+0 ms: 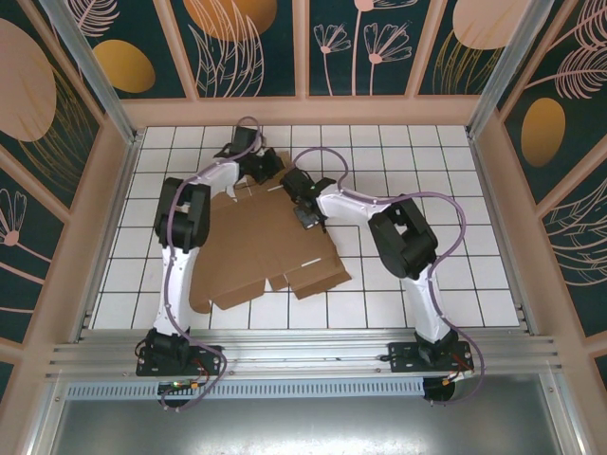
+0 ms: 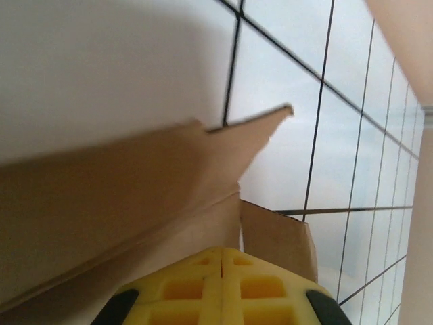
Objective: Fold the paper box
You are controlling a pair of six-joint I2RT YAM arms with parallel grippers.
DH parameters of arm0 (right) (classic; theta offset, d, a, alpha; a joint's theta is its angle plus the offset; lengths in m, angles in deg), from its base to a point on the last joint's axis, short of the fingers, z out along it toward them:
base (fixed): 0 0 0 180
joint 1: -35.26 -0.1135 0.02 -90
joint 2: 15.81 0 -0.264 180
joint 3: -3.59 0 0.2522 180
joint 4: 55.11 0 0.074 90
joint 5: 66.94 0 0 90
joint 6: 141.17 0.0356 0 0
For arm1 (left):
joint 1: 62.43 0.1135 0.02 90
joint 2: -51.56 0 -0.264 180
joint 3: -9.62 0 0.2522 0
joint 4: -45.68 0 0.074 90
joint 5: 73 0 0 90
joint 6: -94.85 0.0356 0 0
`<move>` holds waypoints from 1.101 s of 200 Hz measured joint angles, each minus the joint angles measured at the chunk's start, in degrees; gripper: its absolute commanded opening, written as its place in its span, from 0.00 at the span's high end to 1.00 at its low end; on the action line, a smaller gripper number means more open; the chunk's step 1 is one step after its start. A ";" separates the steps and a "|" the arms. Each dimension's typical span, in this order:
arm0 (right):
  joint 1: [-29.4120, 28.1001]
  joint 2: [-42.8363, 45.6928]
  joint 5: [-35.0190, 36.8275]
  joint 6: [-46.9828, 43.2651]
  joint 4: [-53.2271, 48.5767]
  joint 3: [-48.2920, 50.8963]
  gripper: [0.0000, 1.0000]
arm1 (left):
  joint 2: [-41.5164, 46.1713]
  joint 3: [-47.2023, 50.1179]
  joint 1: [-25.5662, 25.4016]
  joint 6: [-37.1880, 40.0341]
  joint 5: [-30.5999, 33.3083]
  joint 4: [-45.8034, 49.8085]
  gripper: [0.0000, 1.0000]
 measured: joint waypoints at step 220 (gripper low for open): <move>-3.58 -6.27 19.98 -1.55 -1.36 -2.71 0.94 | 23.78 17.20 5.35 -1.29 2.97 -3.19 1.00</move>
